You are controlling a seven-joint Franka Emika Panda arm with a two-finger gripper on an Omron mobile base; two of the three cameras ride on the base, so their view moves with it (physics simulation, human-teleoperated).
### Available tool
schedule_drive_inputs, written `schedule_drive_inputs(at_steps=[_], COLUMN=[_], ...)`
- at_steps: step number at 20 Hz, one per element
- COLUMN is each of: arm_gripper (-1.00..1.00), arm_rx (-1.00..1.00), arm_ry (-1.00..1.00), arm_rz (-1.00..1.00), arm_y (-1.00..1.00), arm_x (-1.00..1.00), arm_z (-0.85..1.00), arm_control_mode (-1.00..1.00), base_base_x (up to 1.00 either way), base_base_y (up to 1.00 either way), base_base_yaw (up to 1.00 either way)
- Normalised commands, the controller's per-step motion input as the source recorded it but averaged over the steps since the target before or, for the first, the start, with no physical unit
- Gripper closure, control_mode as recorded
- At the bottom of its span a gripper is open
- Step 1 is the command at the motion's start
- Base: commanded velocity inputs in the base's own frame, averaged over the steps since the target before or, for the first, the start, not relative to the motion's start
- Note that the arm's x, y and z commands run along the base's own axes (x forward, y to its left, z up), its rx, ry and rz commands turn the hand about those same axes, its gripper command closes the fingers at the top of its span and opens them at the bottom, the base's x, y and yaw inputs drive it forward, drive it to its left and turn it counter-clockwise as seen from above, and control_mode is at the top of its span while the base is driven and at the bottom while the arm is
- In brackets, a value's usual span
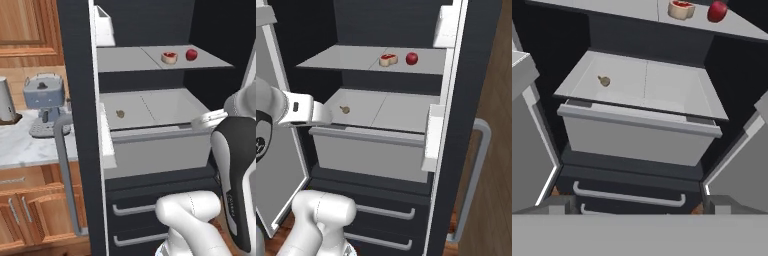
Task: Open the fridge, remove the apple, garlic, and steak, and place them on any counter.
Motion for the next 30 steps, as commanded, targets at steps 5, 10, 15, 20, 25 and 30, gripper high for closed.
schedule_drive_inputs(at_steps=[5, 10, 15, 20, 25, 30], arm_gripper=[-1.0, -1.0, -1.0, -1.0, -1.0, -1.0], arm_rx=[0.0, 0.0, 0.0, 0.0, 0.0, 0.0], arm_ry=[0.0, 0.0, 0.0, 0.0, 0.0, 0.0], arm_rz=[0.0, 0.0, 0.0, 0.0, 0.0, 0.0], arm_y=[0.0, 0.0, 0.0, 0.0, 0.0, 0.0], arm_x=[0.0, 0.0, 0.0, 0.0, 0.0, 0.0], arm_z=[0.0, 0.0, 0.0, 0.0, 0.0, 0.0], arm_control_mode=[1.0, 1.0, 1.0, 1.0, 1.0, 1.0], base_base_x=[0.46, 0.47, 0.5, 0.53, 0.75, 0.5], base_base_y=[-0.06, -0.04, 0.0, 0.0, 0.0, 0.0], base_base_yaw=[0.0, 0.0, 0.0, 0.0, 0.02, 0.01])
